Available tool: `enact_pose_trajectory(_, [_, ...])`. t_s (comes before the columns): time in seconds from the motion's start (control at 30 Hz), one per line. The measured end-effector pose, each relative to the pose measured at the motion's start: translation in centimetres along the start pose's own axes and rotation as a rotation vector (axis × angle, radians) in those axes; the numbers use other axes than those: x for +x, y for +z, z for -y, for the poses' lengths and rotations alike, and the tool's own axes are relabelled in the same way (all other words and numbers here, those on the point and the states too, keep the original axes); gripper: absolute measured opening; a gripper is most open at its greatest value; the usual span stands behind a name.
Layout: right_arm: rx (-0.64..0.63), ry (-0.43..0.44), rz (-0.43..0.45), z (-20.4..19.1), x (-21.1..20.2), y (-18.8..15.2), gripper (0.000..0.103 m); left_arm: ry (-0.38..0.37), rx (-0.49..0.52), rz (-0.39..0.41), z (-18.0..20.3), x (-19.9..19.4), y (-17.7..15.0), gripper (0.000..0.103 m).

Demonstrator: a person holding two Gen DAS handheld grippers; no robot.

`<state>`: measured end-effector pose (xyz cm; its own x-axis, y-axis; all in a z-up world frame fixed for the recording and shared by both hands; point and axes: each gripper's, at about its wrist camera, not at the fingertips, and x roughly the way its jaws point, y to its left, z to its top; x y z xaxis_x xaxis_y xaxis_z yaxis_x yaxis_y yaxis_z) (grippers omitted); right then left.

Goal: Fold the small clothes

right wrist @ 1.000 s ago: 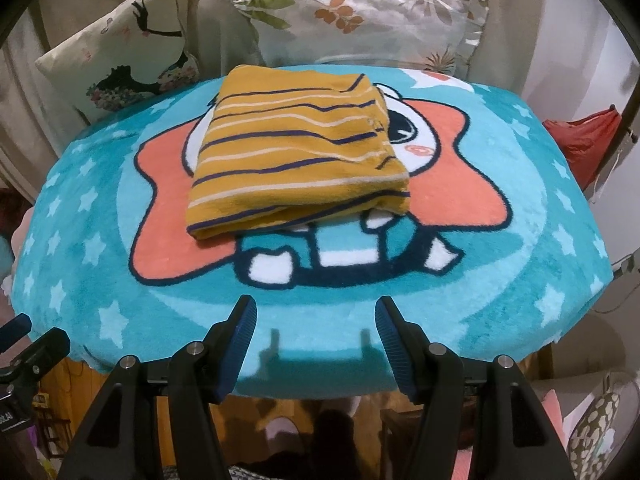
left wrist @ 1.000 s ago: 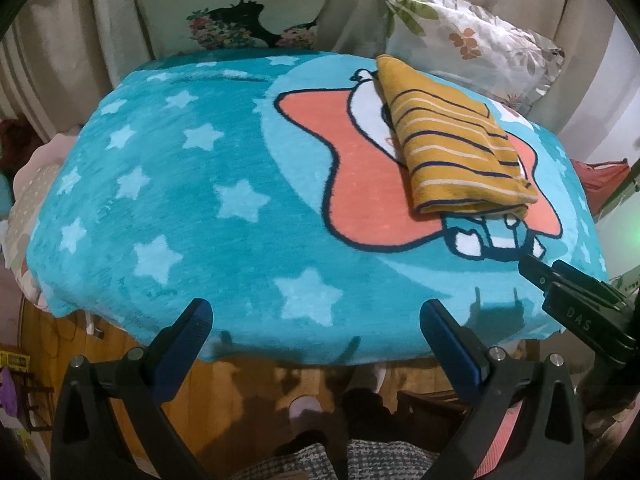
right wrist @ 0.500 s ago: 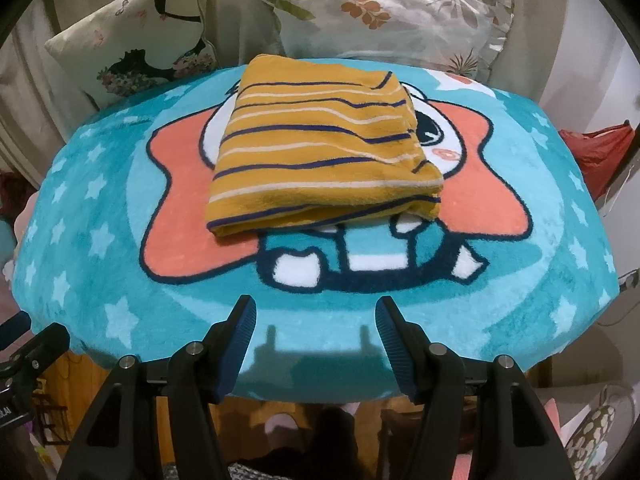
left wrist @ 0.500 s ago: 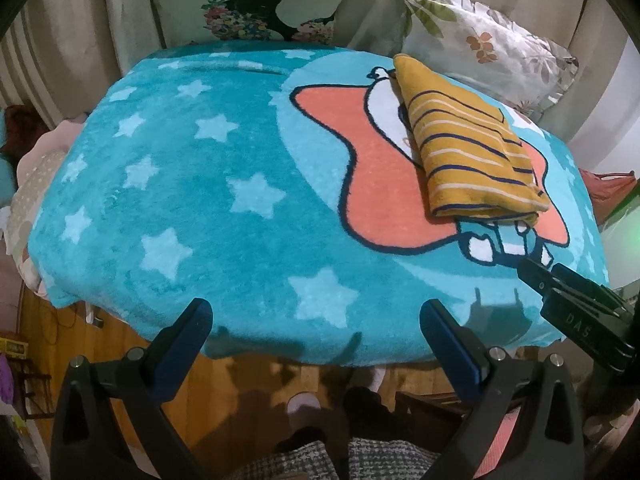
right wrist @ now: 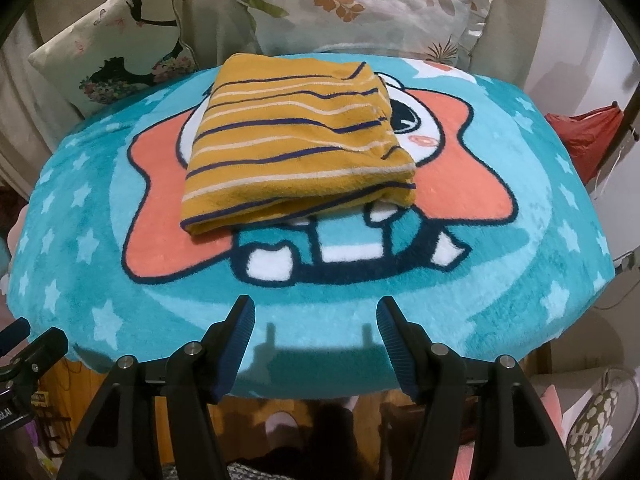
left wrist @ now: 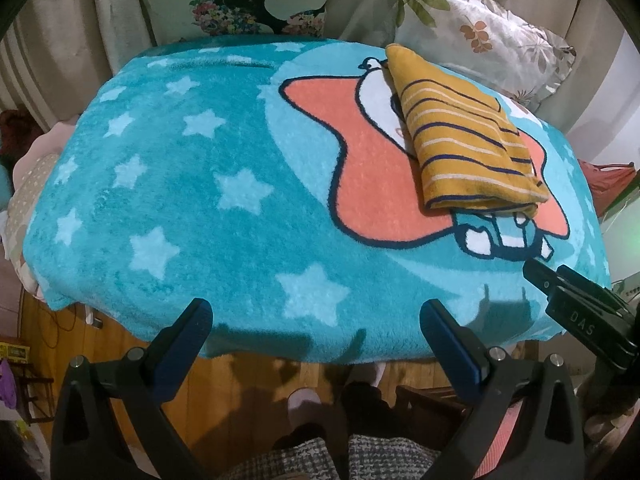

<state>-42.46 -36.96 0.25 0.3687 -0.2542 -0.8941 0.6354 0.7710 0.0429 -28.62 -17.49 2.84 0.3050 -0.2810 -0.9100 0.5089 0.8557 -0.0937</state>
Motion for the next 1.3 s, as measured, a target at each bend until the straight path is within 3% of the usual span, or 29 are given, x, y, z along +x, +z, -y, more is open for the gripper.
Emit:
enact_pose_trajectory(0.8, [-0.045, -0.016, 0.005, -1.7, -0.3, 0.8, 0.068, -0.009, -0.067, -0.047, -1.7, 1.4, 0.3, 0.103])
enact_pose_trajectory(1.03, [-0.037, 0.004, 0.070, -0.1, -0.5, 7.0, 0.068, 0.033, -0.122, -0.022, -2.3, 1.2, 1.4, 0.103])
enact_pose_trajectory(1.27, [-0.024, 0.082, 0.085, 0.0, 2.5, 13.6, 0.068, 0.097, -0.204, -0.019, -2.3, 1.5, 2.9, 0.103])
enact_pose_trajectory(1.3, [-0.036, 0.096, 0.083, -0.1, 3.0, 14.3, 0.064, 0.103, -0.215, -0.018, -2.2, 1.6, 3.1, 0.103])
